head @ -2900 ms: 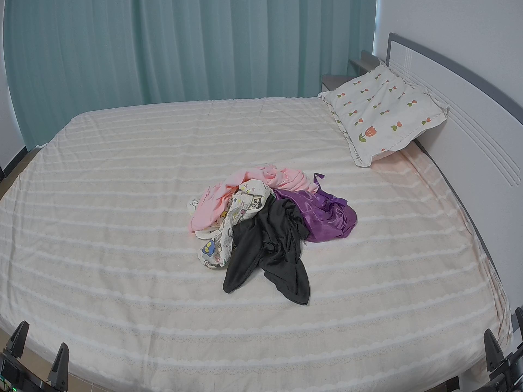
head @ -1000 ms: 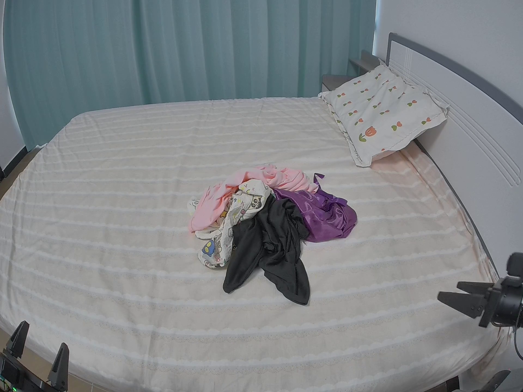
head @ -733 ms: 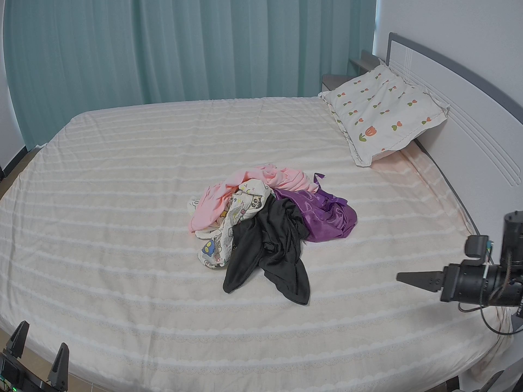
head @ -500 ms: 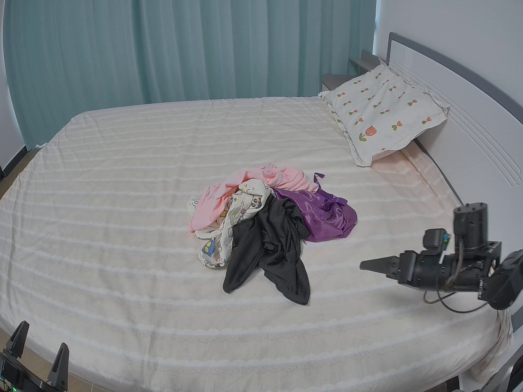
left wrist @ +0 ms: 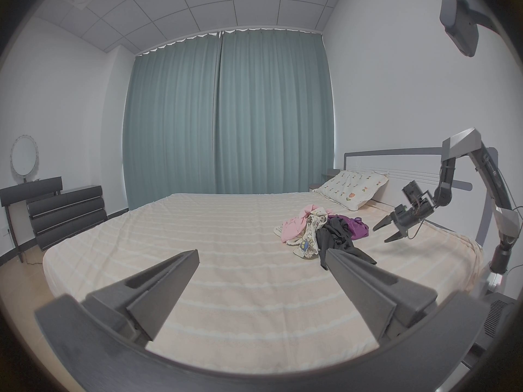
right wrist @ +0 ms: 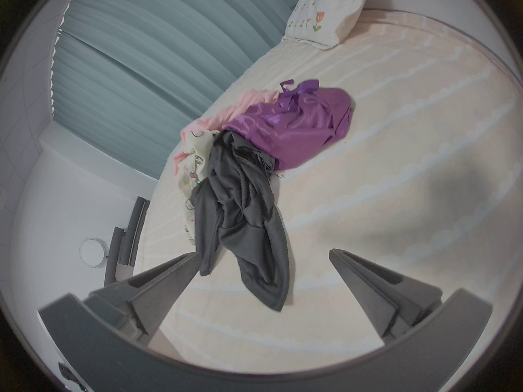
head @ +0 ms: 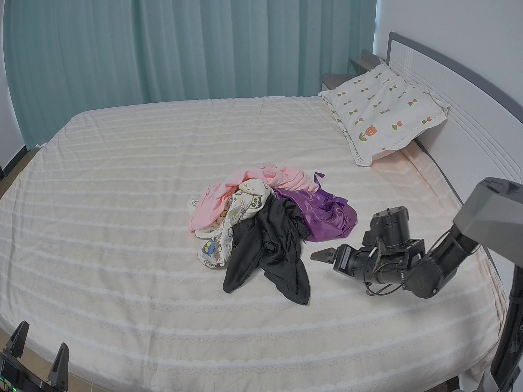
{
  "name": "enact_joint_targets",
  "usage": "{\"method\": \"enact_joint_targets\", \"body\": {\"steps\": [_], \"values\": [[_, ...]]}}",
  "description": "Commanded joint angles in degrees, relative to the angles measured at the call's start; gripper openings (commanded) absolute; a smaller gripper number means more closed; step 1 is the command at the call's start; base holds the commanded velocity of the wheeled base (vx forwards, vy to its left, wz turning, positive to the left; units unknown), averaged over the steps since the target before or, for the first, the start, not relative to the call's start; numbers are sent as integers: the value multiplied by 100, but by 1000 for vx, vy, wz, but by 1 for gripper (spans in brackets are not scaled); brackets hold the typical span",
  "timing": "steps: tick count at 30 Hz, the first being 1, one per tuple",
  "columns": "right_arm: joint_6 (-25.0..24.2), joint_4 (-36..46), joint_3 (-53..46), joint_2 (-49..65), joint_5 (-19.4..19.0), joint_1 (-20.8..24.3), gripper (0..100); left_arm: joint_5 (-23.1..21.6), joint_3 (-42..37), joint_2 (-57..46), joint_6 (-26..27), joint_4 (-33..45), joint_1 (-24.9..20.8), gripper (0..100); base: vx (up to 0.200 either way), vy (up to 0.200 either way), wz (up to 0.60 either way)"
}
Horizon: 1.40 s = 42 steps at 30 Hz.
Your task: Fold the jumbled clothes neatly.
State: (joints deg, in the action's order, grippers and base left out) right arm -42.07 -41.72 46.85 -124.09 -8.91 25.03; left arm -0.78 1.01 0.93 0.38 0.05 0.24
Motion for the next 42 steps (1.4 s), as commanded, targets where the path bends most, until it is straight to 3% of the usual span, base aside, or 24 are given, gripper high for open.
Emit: {"method": "enact_joint_targets", "body": {"steps": [1, 10, 20, 21, 26, 33, 34, 37, 42], "values": [[-144, -12, 641, -933, 214, 266, 100, -1, -92, -49, -11, -5, 2, 100, 0, 0, 0], [-196, 67, 1511, -1733, 636, 591, 100, -1, -92, -49, -11, -5, 2, 100, 0, 0, 0], [-161, 85, 1881, -2032, 645, 740, 100, -1, -92, -49, -11, -5, 2, 100, 0, 0, 0], [-144, 76, 1889, -2040, 645, 740, 0, -10, -92, -49, -11, -5, 2, 100, 0, 0, 0], [-188, -82, 1845, -2067, 636, 732, 0, -10, -92, -49, -11, -5, 2, 100, 0, 0, 0], [-627, -170, 1371, -1452, 460, 705, 0, -19, -92, -49, -20, -5, 2, 100, 0, 0, 0], [-820, -267, 993, -1074, 153, 617, 0, -19, -92, -49, -38, 4, 2, 100, 0, 0, 0], [-917, -451, 615, -792, -5, 529, 0, -19, -92, -57, -178, -5, 2, 100, 0, 0, 0], [-1286, -1515, -721, 78, -436, 442, 0, 8, -92, -57, -310, -5, 2, 100, 0, 0, 0]]}}
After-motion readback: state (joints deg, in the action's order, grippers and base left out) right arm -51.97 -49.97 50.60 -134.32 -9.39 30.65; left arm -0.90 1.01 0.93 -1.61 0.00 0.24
